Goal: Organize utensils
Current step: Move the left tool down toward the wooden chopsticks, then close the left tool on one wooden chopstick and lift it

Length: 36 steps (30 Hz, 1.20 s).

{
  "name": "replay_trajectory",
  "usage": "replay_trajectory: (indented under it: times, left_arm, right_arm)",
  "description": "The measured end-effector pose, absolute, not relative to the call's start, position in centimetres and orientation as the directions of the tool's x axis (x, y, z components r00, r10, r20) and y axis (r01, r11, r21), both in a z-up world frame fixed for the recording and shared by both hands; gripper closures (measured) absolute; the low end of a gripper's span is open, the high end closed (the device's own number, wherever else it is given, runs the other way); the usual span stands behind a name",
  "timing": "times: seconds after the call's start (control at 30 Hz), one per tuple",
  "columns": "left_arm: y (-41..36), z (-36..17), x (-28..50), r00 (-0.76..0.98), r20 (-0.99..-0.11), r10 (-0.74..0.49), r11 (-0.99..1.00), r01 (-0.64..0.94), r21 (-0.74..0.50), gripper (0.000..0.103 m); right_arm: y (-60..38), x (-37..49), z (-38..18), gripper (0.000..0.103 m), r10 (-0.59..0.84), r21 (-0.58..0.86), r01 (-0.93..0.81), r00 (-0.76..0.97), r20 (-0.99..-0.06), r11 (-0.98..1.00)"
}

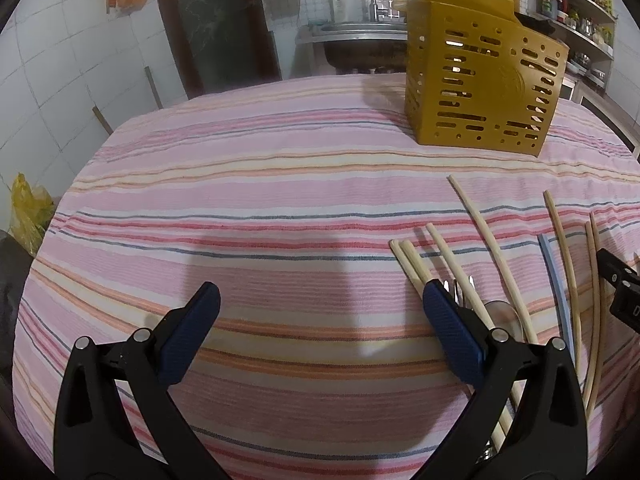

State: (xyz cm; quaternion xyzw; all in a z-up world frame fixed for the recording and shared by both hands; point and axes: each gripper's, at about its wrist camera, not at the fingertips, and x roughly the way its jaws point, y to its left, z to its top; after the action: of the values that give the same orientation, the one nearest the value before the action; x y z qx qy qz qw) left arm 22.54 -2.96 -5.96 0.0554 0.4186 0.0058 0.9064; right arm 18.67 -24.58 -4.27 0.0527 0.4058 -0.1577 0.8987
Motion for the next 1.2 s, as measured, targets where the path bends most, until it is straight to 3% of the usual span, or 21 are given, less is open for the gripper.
replay_trajectory:
  times: [0.1,0.4,0.67,0.9,1.07,1.2]
  left_arm:
    - [-2.8,-5.8,22.5,0.642,-0.767,0.009,0.998,0.048,0.052,0.005]
    - [-3.7,-6.2,22.8,0.616,-0.787,0.031,0.994,0.062,0.088,0.005]
    - [-3.6,-6.1,23.5,0.564,-0.825,-0.039,0.994,0.105,0.024,0.031]
    - [-4.4,-5.9,24.0,0.526,-0.849,-0.053,0.993,0.12,0.012,0.054]
    - [-4.6,-5.6,24.4,0.494,-0.866,-0.076,0.993,0.115,-0.022,0.066]
    - [-4.5,-5.7,24.6,0.494,-0.866,-0.078,0.993,0.113,-0.025,0.073]
  right_arm:
    - [-24.6,18.7,-4.3,0.004,-0.241,-0.034,0.326,0.621,-0.746,0.945]
    - [-24.6,18.6,-4.3,0.004,-0.234,-0.025,0.325,0.622,-0.747,0.945]
    - [-23.8,19.0,-4.3,0.006,-0.261,-0.081,0.309,0.602,-0.755,0.948]
    - [-23.6,19.4,-4.1,0.03,-0.204,-0.027,0.29,0.6,-0.774,0.957]
    - [-23.0,20.0,-3.9,0.058,-0.184,-0.006,0.288,0.593,-0.784,0.958]
    - [-22.6,20.8,-3.9,0.065,-0.2,-0.004,0.32,0.584,-0.787,0.947]
